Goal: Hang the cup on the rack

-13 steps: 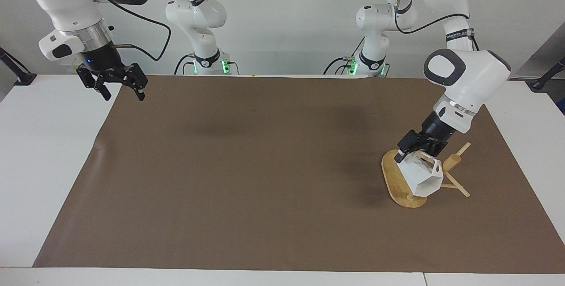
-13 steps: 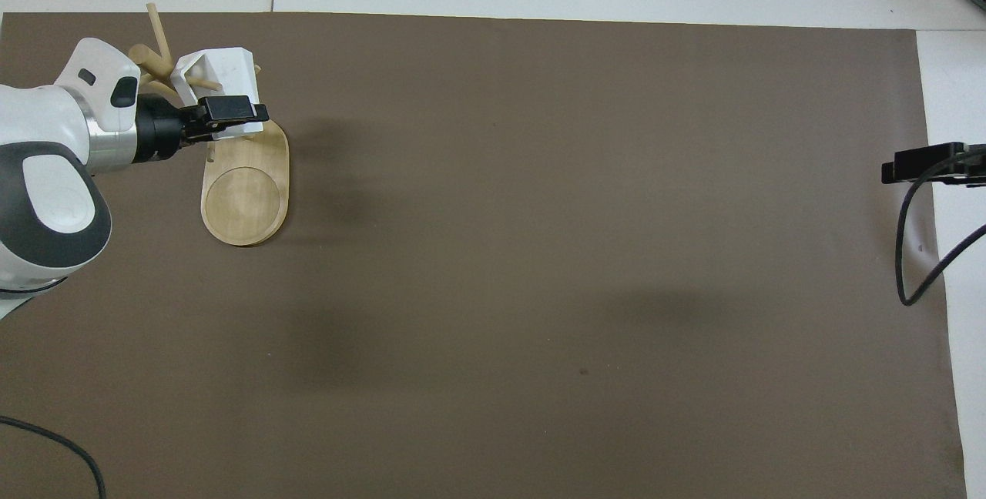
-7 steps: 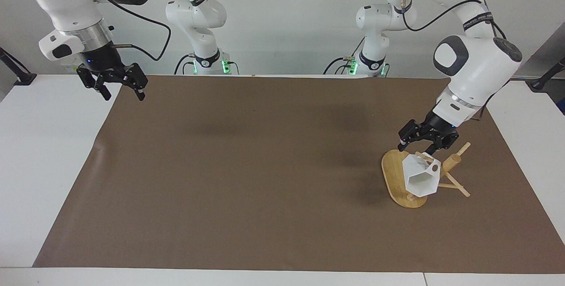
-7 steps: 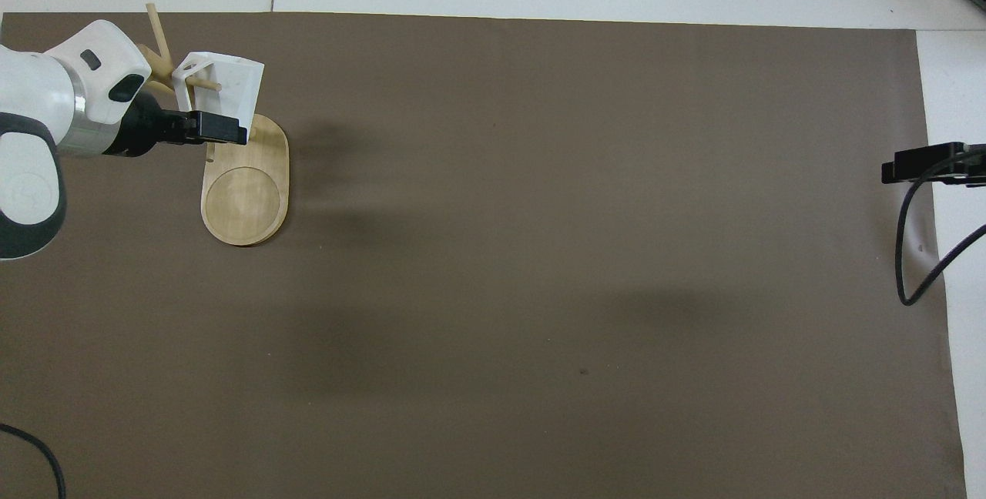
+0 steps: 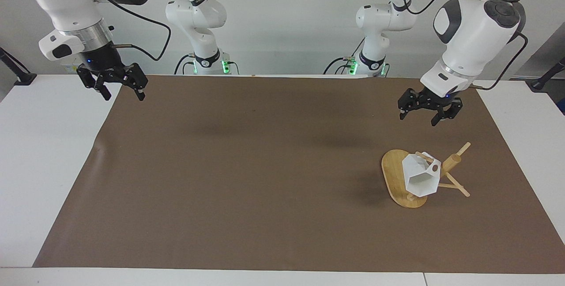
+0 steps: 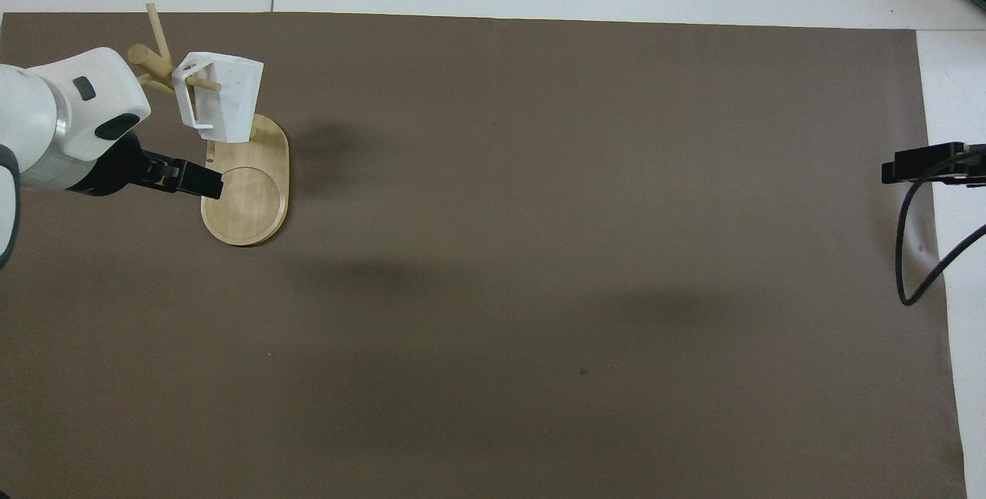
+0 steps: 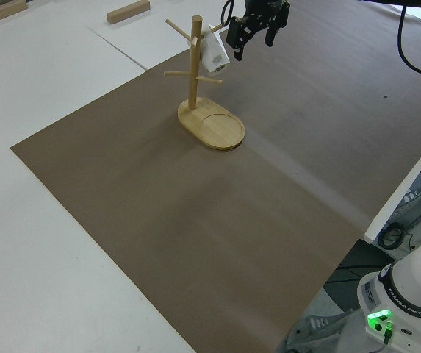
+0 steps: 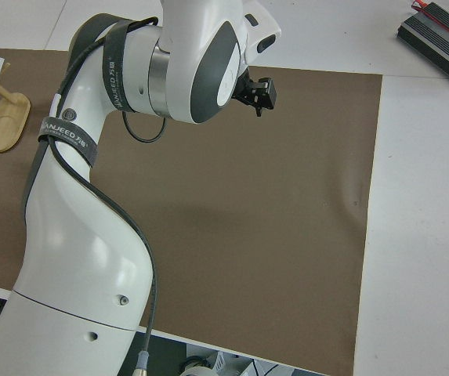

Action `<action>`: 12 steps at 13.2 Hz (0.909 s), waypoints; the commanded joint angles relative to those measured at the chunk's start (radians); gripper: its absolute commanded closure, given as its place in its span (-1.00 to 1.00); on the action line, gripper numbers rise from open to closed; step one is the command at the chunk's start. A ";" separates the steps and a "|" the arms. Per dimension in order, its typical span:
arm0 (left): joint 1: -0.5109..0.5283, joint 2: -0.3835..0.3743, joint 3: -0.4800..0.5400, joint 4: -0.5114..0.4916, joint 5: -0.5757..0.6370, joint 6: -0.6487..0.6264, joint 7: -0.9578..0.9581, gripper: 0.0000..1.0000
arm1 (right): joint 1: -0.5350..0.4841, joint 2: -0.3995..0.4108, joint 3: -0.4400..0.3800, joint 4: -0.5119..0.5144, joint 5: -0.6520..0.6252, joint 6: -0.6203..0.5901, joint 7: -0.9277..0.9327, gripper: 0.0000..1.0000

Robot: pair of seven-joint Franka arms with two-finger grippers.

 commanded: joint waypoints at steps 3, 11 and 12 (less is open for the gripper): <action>-0.026 -0.079 0.002 -0.003 0.036 -0.140 -0.001 -1.00 | -0.009 -0.017 0.004 -0.013 0.016 -0.013 0.016 -1.00; -0.008 -0.057 0.003 0.170 0.044 -0.289 -0.006 -1.00 | -0.009 -0.016 0.004 -0.013 0.016 -0.013 0.016 -1.00; -0.008 -0.054 0.003 0.173 0.046 -0.293 -0.007 -1.00 | -0.009 -0.016 0.004 -0.013 0.016 -0.013 0.016 -1.00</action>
